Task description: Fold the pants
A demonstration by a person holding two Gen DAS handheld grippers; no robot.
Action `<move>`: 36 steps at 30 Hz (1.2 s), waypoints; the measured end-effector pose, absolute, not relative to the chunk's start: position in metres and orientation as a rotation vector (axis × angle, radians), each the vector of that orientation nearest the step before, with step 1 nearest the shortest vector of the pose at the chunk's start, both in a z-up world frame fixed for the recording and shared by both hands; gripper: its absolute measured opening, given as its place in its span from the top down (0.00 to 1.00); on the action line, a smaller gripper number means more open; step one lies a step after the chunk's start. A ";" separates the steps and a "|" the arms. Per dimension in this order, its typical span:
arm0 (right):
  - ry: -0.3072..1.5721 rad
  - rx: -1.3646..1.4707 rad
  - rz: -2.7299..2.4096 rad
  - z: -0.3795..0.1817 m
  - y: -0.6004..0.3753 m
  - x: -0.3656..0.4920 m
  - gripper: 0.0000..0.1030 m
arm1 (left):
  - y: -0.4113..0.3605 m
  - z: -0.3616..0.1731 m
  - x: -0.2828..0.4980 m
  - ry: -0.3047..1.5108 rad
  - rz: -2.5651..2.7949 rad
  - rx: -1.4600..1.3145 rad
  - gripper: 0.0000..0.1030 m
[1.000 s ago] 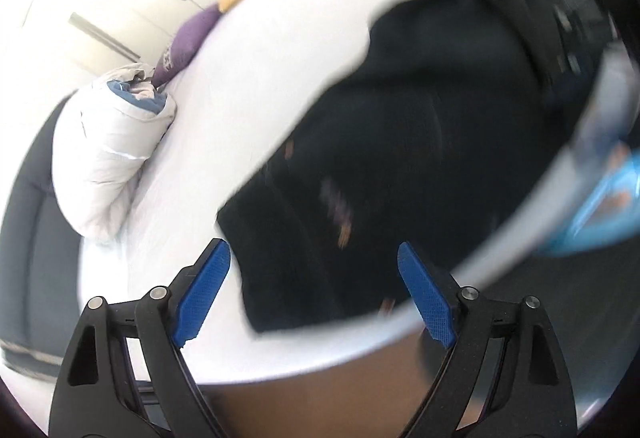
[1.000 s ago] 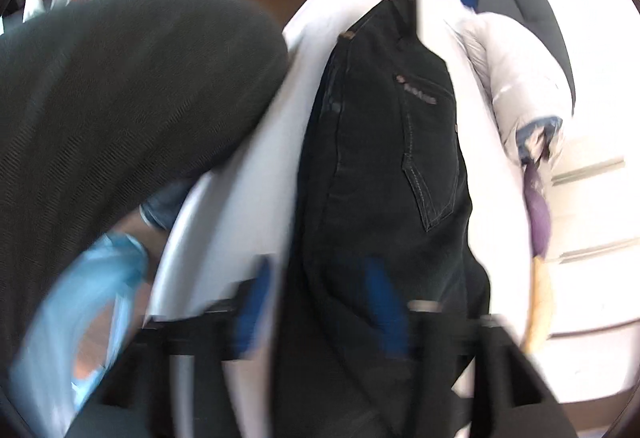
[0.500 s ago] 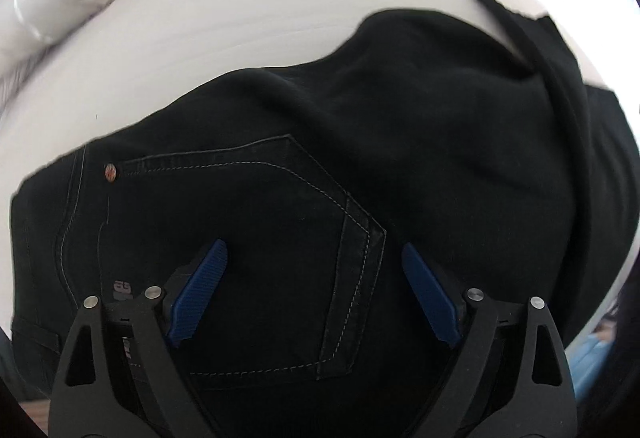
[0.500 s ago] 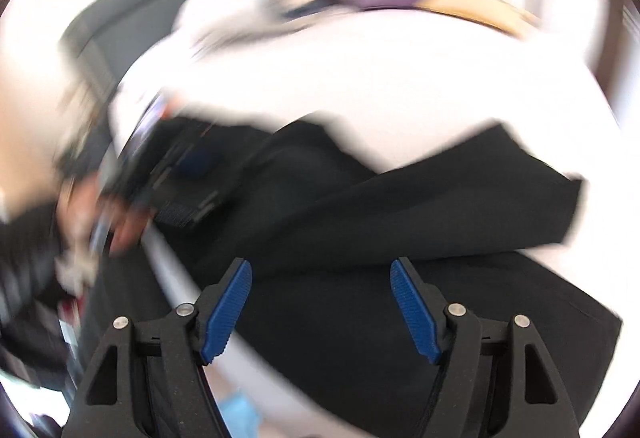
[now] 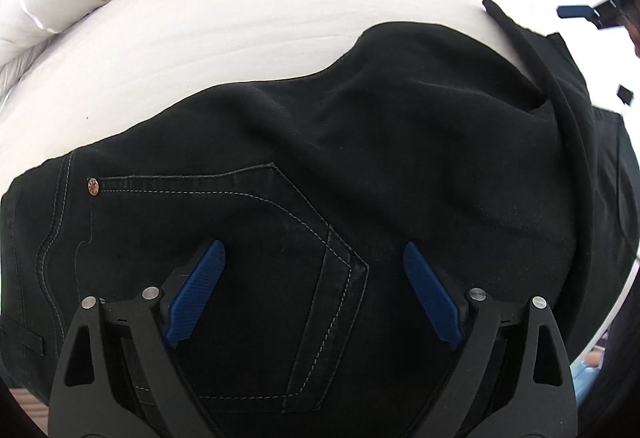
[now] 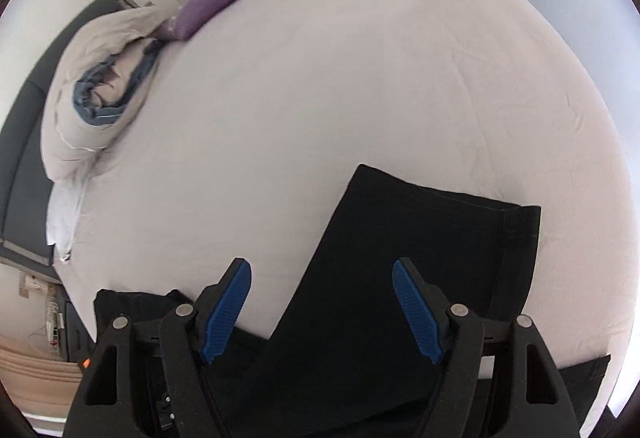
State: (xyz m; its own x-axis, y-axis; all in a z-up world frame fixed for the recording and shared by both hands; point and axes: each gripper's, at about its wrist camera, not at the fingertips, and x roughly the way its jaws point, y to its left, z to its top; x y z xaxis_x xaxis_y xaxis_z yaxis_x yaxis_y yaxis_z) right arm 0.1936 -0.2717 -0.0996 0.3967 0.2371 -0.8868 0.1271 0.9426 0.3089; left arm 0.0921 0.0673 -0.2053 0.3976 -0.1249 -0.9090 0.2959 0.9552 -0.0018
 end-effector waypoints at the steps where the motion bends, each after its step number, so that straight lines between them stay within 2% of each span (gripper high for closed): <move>1: 1.199 0.341 0.046 -0.107 -0.273 0.204 0.26 | 0.066 -0.205 0.093 1.133 -0.267 0.167 0.10; 13: 1.423 0.180 -0.126 -0.168 -0.247 0.271 0.26 | 0.078 -0.215 0.089 1.119 -0.261 0.145 0.06; 14: 1.431 0.178 -0.126 -0.171 -0.246 0.273 0.32 | 0.080 -0.216 0.086 1.117 -0.261 0.146 0.06; 15: 1.439 0.175 -0.119 -0.173 -0.244 0.274 0.47 | 0.080 -0.216 0.084 1.116 -0.261 0.146 0.05; 18: 1.446 0.133 -0.098 -0.175 -0.241 0.278 0.78 | 0.085 -0.214 0.073 1.113 -0.261 0.145 0.05; 20: 1.437 0.131 -0.085 -0.172 -0.241 0.278 0.93 | 0.086 -0.215 0.074 1.112 -0.260 0.144 0.04; 24: 1.359 0.180 -0.040 -0.150 -0.264 0.257 0.97 | 0.086 -0.214 0.077 1.117 -0.250 0.141 0.04; 28: 1.198 0.258 0.013 -0.112 -0.291 0.204 0.98 | 0.084 -0.214 0.077 1.130 -0.240 0.141 0.03; 31: 1.049 0.251 -0.003 -0.081 -0.311 0.141 0.98 | 0.078 -0.213 0.081 1.142 -0.232 0.141 0.03; 36: 0.851 0.317 -0.111 -0.064 -0.361 0.019 0.98 | 0.073 -0.211 0.089 1.177 -0.220 0.136 0.01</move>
